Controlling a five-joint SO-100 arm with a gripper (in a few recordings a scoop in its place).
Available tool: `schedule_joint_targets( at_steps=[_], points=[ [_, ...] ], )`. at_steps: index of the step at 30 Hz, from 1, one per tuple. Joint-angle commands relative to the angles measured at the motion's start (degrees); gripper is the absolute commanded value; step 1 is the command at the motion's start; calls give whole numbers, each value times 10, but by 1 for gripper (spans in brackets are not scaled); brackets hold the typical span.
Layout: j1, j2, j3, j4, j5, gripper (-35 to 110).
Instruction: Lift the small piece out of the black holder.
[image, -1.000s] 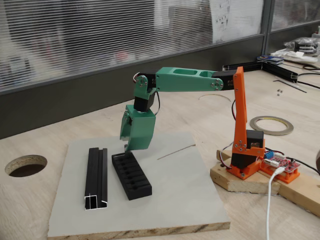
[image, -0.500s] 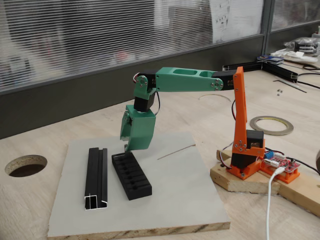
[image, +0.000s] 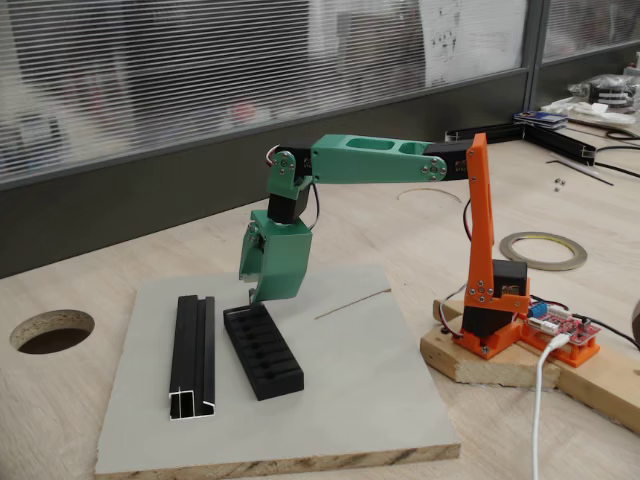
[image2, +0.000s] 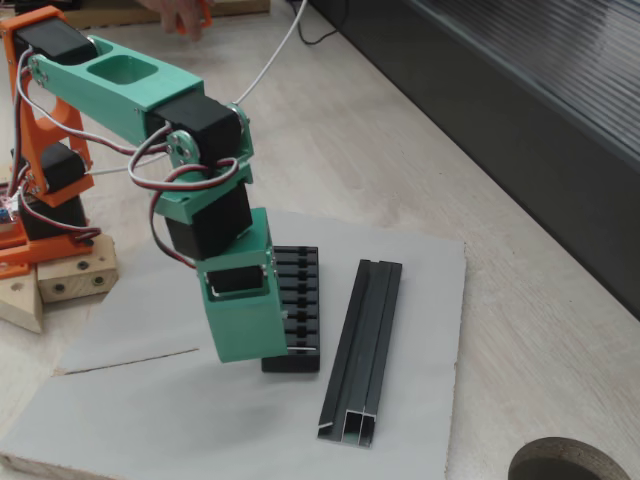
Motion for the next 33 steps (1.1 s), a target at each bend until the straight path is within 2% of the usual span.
schedule_joint_targets(
  at_steps=[1,17,25,33],
  points=[
    [5,18,-3,5,-19,41],
    [11,17,-2,5,-18,40],
    [11,16,-2,0,-18,21],
    [10,-25,-3,3,-18,19]
  ],
)
